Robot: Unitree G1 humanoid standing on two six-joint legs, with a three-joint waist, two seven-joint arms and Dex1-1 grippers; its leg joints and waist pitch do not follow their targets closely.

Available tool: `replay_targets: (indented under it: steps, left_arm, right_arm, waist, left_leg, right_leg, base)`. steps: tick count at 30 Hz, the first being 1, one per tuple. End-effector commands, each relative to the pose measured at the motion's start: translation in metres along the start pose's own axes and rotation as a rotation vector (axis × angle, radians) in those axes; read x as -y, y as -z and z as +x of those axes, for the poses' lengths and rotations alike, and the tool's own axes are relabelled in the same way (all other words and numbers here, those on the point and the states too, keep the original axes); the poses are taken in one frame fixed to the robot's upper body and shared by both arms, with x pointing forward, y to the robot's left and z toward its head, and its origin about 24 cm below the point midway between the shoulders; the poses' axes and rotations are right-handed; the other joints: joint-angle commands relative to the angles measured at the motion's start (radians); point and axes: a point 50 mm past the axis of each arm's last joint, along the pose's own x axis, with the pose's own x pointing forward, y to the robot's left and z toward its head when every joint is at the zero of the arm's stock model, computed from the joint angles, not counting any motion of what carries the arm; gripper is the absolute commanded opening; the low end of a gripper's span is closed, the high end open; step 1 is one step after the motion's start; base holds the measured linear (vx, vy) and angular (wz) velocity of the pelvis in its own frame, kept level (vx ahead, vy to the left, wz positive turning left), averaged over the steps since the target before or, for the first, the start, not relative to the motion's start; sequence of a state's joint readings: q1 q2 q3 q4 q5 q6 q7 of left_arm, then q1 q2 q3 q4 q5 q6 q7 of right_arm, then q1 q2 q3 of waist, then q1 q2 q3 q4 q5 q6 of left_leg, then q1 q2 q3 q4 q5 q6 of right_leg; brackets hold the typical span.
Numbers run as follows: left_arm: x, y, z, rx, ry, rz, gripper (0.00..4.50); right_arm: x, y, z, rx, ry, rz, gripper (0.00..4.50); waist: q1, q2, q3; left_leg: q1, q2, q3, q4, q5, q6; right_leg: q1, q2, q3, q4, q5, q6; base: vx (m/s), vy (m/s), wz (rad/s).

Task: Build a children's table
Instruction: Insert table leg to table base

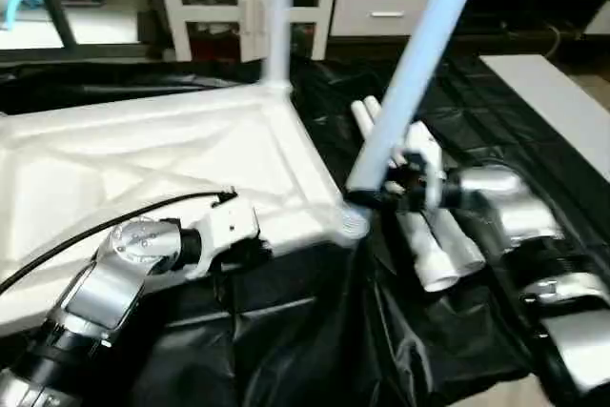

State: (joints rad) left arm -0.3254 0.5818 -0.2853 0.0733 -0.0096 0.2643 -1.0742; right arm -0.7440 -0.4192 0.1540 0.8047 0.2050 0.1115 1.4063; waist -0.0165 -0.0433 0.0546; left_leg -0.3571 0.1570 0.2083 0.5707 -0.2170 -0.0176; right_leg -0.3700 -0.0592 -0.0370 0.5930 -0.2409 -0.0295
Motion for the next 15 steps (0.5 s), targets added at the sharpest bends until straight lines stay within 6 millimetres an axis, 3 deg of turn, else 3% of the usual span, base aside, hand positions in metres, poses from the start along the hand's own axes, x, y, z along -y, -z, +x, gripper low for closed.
replay_targets:
  steps: [1,2,3,6,11,13,15]
  left_arm:
    - [-0.016,0.008,-0.015,-0.008,-0.109,-0.045,0.00]
    - [-0.018,0.009,-0.019,0.004,-0.095,-0.048,0.00]
    - [-0.018,0.009,-0.019,0.005,-0.093,-0.047,0.00]
    - [-0.018,0.010,-0.022,0.013,-0.079,-0.042,0.00]
    - [-0.019,0.015,-0.026,-0.015,-0.092,-0.028,0.00]
    - [-0.018,0.016,-0.026,-0.028,-0.104,-0.025,0.00]
    - [-0.018,0.017,-0.025,-0.037,-0.119,-0.026,0.00]
  right_arm:
    - [-0.027,0.074,-0.009,-0.269,-0.149,0.282,1.84]
    - [-0.030,0.078,-0.018,-0.307,-0.191,0.304,1.84]
    - [-0.030,0.078,-0.019,-0.311,-0.194,0.306,1.84]
    - [-0.034,0.083,-0.026,-0.356,-0.218,0.304,1.84]
    - [-0.037,0.091,-0.023,-0.378,-0.197,0.186,1.84]
    - [-0.033,0.093,-0.014,-0.353,-0.100,0.129,1.84]
    - [-0.028,0.095,-0.005,-0.327,0.009,0.092,1.84]
  waist:
    - [-0.001,0.011,-0.012]
    - [0.002,0.008,-0.011]
    - [0.006,0.008,-0.012]
    - [0.016,0.011,-0.014]
    - [0.016,0.009,-0.016]
    - [0.013,0.009,-0.014]
    - [0.005,0.008,-0.009]
  left_leg:
    - [0.024,0.104,-0.030,-0.074,-0.138,0.093]
    - [0.024,0.104,-0.029,-0.075,-0.185,0.060]
    - [0.025,0.104,-0.028,-0.074,-0.184,0.055]
    - [0.025,0.105,-0.018,-0.069,-0.139,0.053]
    - [0.025,0.104,-0.017,-0.068,-0.116,0.052]
    - [0.025,0.103,-0.018,-0.070,-0.141,0.041]
    - [0.026,0.100,-0.023,-0.075,-0.224,0.009]
  right_leg:
    - [0.009,-0.086,0.052,-0.061,-0.031,-0.284]
    - [0.010,-0.091,0.056,-0.065,-0.116,-0.272]
    - [0.010,-0.093,0.057,-0.067,-0.131,-0.269]
    - [0.008,-0.092,0.057,-0.065,-0.119,-0.258]
    - [0.008,-0.092,0.056,-0.061,-0.083,-0.251]
    - [0.005,-0.092,0.056,-0.065,-0.118,-0.247]
    - [-0.003,-0.095,0.061,-0.080,-0.243,-0.226]
  base:
    - [0.000,0.000,0.00]
    - [0.000,0.000,0.00]
    - [0.000,0.000,0.00]
    - [0.000,0.000,0.00]
    - [0.000,0.000,0.00]
    - [0.000,0.000,0.00]
    - [-0.026,-0.012,0.00]
